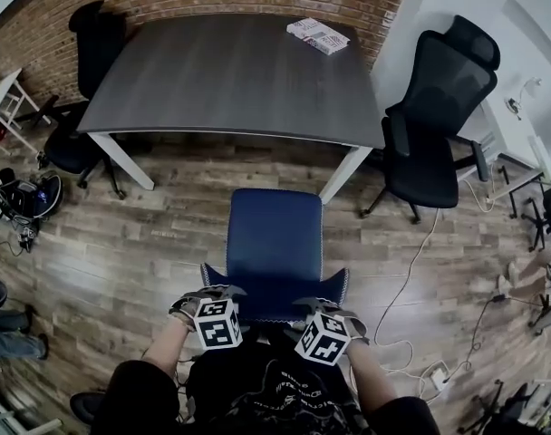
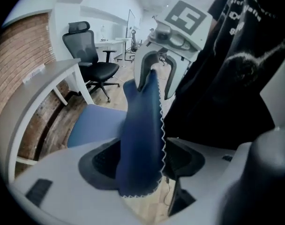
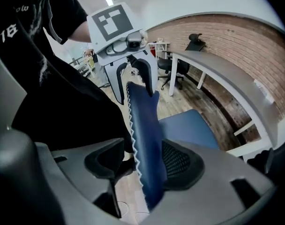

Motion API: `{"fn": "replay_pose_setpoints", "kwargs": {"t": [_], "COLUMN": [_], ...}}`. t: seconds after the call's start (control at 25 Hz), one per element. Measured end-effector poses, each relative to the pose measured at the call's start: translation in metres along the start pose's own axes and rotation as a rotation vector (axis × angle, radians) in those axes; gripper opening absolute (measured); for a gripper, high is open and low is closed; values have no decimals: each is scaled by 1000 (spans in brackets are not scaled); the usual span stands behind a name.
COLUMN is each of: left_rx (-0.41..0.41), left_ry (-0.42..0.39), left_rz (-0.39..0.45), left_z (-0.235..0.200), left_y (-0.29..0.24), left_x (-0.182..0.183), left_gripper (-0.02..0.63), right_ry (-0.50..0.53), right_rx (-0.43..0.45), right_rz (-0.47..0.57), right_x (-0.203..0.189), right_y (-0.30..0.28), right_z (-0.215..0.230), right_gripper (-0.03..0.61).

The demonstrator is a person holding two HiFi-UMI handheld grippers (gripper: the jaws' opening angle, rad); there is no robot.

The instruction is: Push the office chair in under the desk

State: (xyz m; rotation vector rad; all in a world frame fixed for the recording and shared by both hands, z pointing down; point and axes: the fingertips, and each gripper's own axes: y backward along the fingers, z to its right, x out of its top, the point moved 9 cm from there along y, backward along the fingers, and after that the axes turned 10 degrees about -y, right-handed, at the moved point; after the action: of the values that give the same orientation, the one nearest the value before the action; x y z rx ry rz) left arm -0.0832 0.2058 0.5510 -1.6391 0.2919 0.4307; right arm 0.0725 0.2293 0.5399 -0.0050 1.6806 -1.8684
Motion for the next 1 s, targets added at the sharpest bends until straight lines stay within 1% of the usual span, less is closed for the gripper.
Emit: {"fn": "replay_pose_setpoints", "kwargs": {"t": [0.04,0.12,0.2,0.28,0.4,0.48,0.56,0.72,0.92,1.0], "left_rx": [-7,-46,-86,-104,-86,-68,-58,-74,-32,-35], "left_ry": [-11,-9,-4,-6,-20,-25,-20,-21,-65,-75], "left_rz": [-17,-43,-51,-60,-67,-65,-64,-65,-73,-80], "left_z": [0,0,-1,-1,-3,-4,-3,-2,1,2], "left_y": [-7,-18,-24,-29,-33,-34,-35,-35,-34,-35], "left_x": [-2,-5,-5,-4,-4,-4,-4,-4,-1,-2], "left_gripper": [305,305,305,293,250,237,230,229,159,139], "right_ry": [8,19,32,52,62,56,47,62,98,106], "right_rx": [1,7,14,22,21,9,-7,-19,-48,-47], "right_rz": [-14,-28,-34,-56,-83,-91,-97,-109,-104,-112], "right_x": [-1,-1,0,-1,-3,-3,-3,-2,-3,-3], "right_y": [-4,-9,-13,-18,-26,-30,-33,-35,-35,-37], "right_z": [1,4,5,6,7,10,12,12,11,10], "right_gripper": [250,250,250,250,249,241,215,187,150,141]}}
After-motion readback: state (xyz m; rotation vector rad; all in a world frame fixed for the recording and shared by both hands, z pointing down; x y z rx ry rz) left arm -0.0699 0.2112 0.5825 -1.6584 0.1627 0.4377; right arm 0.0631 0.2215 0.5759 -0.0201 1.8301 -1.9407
